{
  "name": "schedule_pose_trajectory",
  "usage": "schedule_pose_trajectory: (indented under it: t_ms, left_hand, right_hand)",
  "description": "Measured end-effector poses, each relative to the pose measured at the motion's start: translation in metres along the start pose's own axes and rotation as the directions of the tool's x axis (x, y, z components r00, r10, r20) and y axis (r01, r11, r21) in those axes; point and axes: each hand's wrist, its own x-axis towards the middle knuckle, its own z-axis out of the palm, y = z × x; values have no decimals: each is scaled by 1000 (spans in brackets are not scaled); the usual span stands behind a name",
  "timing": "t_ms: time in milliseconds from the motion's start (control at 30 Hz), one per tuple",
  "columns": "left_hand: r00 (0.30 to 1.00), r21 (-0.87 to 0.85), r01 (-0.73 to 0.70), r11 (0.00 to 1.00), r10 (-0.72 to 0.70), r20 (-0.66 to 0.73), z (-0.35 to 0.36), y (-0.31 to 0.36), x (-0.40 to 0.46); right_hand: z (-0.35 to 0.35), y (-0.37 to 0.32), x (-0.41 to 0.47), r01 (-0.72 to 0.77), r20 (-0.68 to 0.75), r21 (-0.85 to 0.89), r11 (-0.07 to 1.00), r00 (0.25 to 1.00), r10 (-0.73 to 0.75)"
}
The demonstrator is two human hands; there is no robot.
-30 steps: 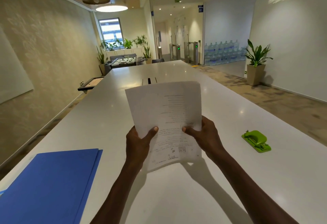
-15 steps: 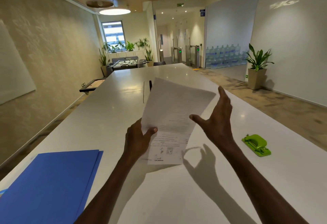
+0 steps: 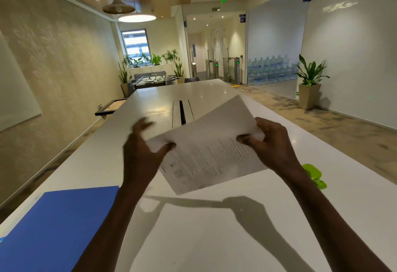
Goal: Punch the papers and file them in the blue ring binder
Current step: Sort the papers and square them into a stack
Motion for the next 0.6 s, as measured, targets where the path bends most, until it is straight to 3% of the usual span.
schedule_pose_trajectory:
  t_ms: [67, 133, 200, 233, 333, 467, 600]
  left_hand:
    - [971, -182, 197, 963, -217, -98, -3, -10, 1]
    - [913, -434, 397, 809, -396, 96, -7, -16, 2]
    - [866, -594, 499, 630, -350, 356, -7, -17, 0]
    - [849, -615, 524, 589, -307, 429, -7, -14, -3]
    - [843, -608, 523, 597, -255, 474, -1, -6, -14]
    - [857, -466, 512, 722, -391, 336, 19, -8, -24]
    - [866, -479, 498, 722, -437, 242, 33, -4, -34]
  right_hand:
    - [-5, 4, 0, -83, -25, 184, 979, 996, 90]
    - [-8, 8, -1, -174, -9, 373, 911, 981, 192]
    - [-6, 13, -3, -243, 28, 458, 855, 965, 259]
    - [-3, 17, -4, -275, 44, 467, 840, 956, 289]
    - [6, 28, -12, -329, 27, 454, 828, 934, 357]
    - [20, 35, -20, -313, -52, 413, 855, 930, 365]
    - [31, 35, -21, -310, -119, 348, 885, 921, 370]
